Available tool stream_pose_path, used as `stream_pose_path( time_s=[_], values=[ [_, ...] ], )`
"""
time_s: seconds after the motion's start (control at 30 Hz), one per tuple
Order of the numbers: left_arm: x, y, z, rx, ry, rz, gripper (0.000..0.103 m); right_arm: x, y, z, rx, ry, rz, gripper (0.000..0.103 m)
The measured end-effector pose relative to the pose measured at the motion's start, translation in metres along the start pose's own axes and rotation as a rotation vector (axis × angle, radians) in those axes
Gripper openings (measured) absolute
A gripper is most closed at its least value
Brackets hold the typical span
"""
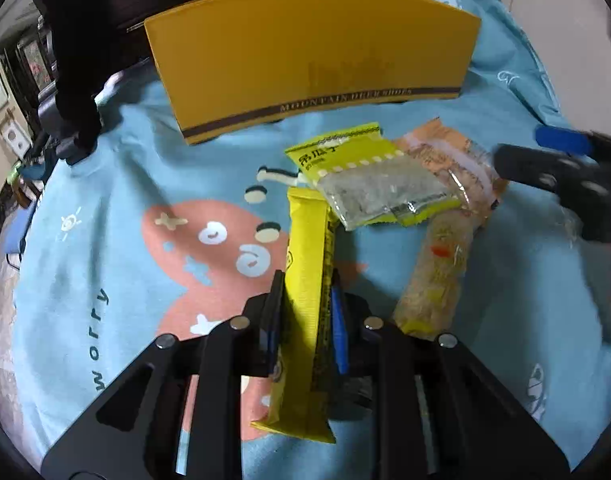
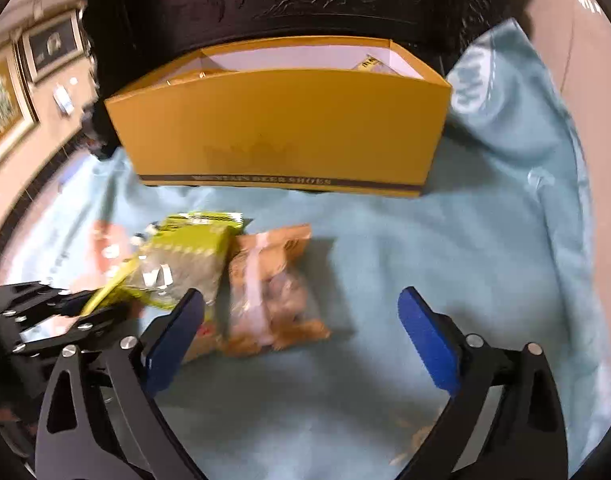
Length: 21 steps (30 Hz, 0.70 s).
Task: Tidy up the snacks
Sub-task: 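Grasp the yellow bar packet with the left gripper while the right gripper grasps the brown nut packet, then carry both held packets into the yellow box and open both grippers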
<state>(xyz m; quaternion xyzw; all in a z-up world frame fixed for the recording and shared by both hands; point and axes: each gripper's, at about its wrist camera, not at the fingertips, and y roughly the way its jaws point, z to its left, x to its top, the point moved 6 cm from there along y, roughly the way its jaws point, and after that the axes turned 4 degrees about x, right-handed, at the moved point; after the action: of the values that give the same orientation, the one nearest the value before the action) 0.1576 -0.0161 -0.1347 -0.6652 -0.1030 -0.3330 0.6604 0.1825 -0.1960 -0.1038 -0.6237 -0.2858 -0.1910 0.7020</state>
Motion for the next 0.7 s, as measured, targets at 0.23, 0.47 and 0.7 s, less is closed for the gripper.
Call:
stream_pose_path(
  time_s=[0.23, 0.47, 0.7],
  values=[
    [0.001, 0.004, 0.0, -0.023, -0.033, -0.003, 0.021, -0.011, 0.023, 0.012, -0.007, -0.074, 0.063, 0.086],
    [0.003, 0.005, 0.003, -0.052, -0.068, 0.019, 0.021, -0.005, 0.042, 0.015, 0.032, -0.059, 0.117, 0.049],
    [0.004, -0.006, 0.013, -0.095, -0.112, 0.029, 0.021, -0.009, 0.007, -0.017, 0.149, 0.108, 0.053, 0.041]
  ],
)
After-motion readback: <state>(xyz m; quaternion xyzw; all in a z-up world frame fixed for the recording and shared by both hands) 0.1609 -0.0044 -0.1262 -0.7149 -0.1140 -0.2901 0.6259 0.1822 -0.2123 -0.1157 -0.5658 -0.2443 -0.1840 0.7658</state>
